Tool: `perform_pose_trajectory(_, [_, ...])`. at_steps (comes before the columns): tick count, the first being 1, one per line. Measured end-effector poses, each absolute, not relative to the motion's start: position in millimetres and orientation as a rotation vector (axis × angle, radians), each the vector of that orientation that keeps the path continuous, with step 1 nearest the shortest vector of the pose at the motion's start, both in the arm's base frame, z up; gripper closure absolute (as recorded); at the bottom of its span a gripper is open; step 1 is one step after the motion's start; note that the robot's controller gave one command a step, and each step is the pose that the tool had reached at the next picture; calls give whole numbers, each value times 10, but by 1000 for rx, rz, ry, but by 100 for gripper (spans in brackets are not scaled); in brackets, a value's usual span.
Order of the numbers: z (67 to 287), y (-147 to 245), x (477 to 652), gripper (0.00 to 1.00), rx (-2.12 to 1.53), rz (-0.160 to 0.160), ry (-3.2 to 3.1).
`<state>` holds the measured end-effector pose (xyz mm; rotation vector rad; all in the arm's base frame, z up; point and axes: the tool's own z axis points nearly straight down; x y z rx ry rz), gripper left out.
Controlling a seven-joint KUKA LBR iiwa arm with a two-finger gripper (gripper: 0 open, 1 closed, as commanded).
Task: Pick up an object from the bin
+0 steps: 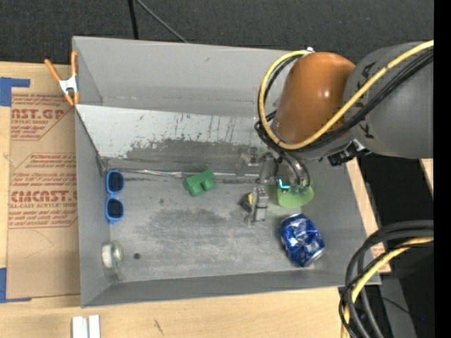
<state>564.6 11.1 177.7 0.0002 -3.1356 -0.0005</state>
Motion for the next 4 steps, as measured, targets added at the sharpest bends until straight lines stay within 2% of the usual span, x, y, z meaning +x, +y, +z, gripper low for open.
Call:
perform_pose_trajectory(1, [658,-603,5703,0,73,2,-3138])
perform_pose_trajectory(2, [701,-575,5723,100,77,-1,-3143])
perform_pose_trajectory(3, [1490,-813,5359,100,113,3,-3145])
perform_pose_trajectory(4, [2504,-1434,5217,100,97,8,-3150])
